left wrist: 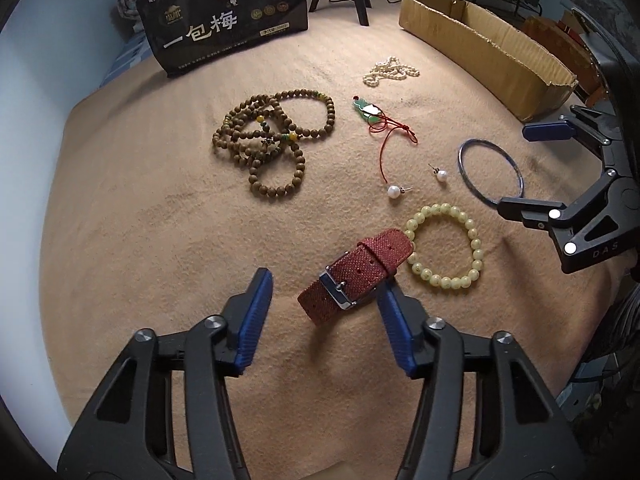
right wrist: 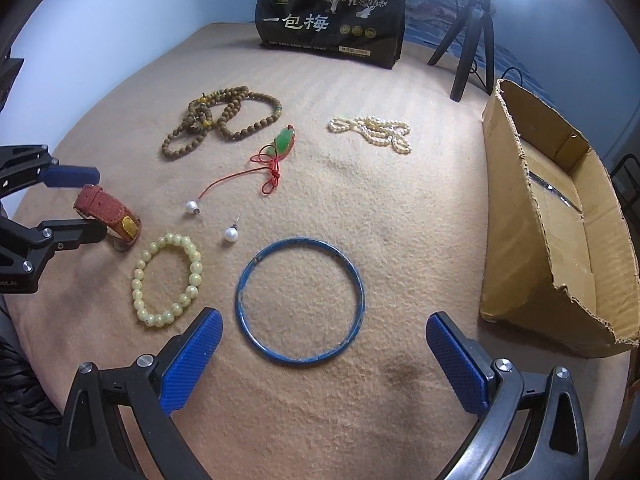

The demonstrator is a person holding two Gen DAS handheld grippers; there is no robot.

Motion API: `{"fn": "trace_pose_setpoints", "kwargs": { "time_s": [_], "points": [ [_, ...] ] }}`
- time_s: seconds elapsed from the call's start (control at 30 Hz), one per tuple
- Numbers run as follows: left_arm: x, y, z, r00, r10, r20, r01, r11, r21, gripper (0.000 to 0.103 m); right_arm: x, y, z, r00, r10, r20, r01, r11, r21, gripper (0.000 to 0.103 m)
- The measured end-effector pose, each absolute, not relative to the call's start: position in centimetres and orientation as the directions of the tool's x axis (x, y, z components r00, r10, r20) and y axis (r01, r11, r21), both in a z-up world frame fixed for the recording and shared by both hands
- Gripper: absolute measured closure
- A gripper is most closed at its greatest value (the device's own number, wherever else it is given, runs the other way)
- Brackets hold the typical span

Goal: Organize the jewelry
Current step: 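Grasp the red watch with the left tool while the right tool grasps the blue bangle, then lift and carry the watch and bangle over the cardboard box with both tools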

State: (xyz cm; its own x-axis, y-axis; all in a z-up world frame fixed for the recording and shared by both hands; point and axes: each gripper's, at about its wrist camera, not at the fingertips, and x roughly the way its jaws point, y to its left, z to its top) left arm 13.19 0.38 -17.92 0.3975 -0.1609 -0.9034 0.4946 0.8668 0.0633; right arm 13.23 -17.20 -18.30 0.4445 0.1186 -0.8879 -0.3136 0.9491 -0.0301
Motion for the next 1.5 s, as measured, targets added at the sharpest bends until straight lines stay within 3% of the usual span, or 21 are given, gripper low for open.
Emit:
{"fn": "trace_pose_setpoints", "kwargs": {
  "time_s": [0.27,0.57,0.67,0.8,1.13,1.5],
  "points": [
    [13.7,0.6,-18.0,0.368,-0.178,-0.913,0.469,0.883,0.017,0.076,13.7,-16.2,-18.9,0.441,0.117,-0.890,-0.337,0.941,-0.043,0.000],
    [14.2,1.1,-17.6,0.380,-0.182,-0.907,0.425,0.905,-0.004,0.082,14.1,-16.1,-19.8,0.423,0.115,-0.899,-0.344,0.938,-0.042,0.001],
    [14.2,1.1,-17.6,0.383,-0.178,-0.906,0.420,0.908,0.000,0.089,14.4,-16.2,-19.7,0.417,0.138,-0.899,-0.350,0.937,-0.018,0.009],
    [14.3,0.9,-17.5,0.391,-0.173,-0.904,0.419,0.908,0.007,0.089,14.4,-16.2,-19.4,0.417,0.161,-0.895,-0.363,0.932,-0.001,0.030],
    [14.6,0.7,-15.9,0.442,-0.180,-0.879,0.395,0.919,0.010,0.091,13.7,-15.8,-18.3,0.446,0.175,-0.878,-0.380,0.925,-0.009,0.030],
    [15.4,-0.5,-11.5,0.534,-0.226,-0.815,0.370,0.929,-0.016,0.091,13.7,-16.9,-13.4,0.544,0.205,-0.814,-0.345,0.939,0.006,0.030]
  ]
}}
